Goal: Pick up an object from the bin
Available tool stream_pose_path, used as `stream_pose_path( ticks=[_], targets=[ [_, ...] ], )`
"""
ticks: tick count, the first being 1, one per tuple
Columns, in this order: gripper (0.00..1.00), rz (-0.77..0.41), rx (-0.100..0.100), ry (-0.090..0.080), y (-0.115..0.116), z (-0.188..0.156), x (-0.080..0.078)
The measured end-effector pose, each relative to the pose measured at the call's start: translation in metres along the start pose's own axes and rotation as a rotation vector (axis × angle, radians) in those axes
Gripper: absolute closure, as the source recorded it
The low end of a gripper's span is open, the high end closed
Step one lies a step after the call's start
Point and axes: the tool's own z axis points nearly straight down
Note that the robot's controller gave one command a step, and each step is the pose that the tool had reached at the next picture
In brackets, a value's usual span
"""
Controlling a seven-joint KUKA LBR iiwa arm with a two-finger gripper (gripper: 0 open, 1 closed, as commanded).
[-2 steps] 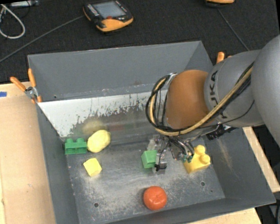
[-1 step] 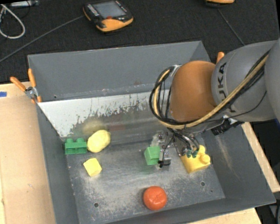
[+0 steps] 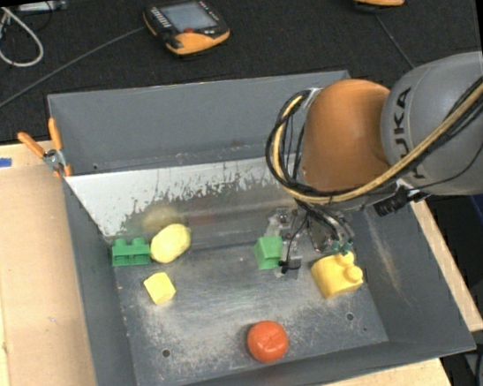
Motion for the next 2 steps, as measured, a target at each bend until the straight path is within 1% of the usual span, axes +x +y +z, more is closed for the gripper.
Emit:
stream_pose_path(
  ticks=[2],
  targets=[
    [1.0,0.001,-0.001,-0.002,0.0,-0.038,0.0]
  ],
)
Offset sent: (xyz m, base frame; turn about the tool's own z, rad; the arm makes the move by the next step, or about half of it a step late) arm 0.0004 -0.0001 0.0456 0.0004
